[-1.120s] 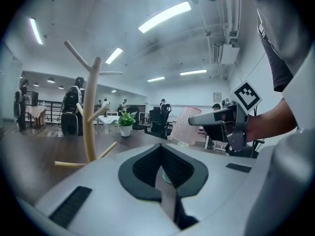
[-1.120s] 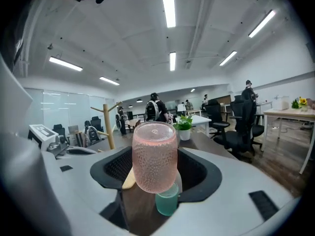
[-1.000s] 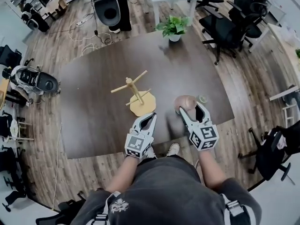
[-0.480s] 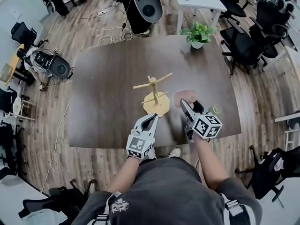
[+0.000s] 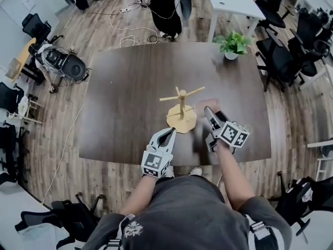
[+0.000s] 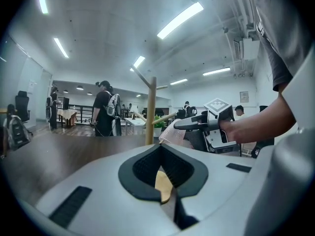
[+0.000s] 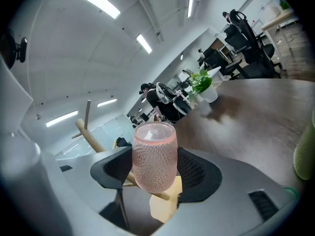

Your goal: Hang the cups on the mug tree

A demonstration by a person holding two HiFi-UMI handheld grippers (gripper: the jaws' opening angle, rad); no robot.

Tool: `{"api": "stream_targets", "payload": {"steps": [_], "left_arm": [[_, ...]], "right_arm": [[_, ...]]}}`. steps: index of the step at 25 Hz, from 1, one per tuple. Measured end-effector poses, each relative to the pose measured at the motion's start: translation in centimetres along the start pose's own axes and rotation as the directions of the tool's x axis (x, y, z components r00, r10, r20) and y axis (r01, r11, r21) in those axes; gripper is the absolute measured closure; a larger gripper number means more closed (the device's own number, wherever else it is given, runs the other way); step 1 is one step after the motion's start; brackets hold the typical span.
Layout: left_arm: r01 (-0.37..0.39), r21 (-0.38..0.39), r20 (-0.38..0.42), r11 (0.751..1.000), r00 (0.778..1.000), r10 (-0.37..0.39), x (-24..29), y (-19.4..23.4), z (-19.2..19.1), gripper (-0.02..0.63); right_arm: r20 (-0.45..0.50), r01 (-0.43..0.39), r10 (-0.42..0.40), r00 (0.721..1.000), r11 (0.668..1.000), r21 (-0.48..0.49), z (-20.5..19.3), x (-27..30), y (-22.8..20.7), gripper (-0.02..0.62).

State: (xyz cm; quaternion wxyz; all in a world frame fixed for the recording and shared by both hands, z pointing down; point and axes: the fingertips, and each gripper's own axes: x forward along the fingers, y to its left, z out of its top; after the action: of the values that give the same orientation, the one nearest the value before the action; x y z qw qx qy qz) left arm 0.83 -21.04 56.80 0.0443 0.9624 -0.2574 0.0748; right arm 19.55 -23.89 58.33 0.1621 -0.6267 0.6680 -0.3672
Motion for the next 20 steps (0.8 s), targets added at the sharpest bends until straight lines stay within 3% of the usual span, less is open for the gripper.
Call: {"api": "stream_targets", "payload": {"steps": [20], "left_arm": [[-0.044,0.003,-0.012,0.999,0.999,0.044,0.2,1.3,-0.1,0.601]], "right_arm": [[-0.173,-0.042,0.093,0.981,0.96,0.277,-5.4,3.3,-1.2,0.293]]}}
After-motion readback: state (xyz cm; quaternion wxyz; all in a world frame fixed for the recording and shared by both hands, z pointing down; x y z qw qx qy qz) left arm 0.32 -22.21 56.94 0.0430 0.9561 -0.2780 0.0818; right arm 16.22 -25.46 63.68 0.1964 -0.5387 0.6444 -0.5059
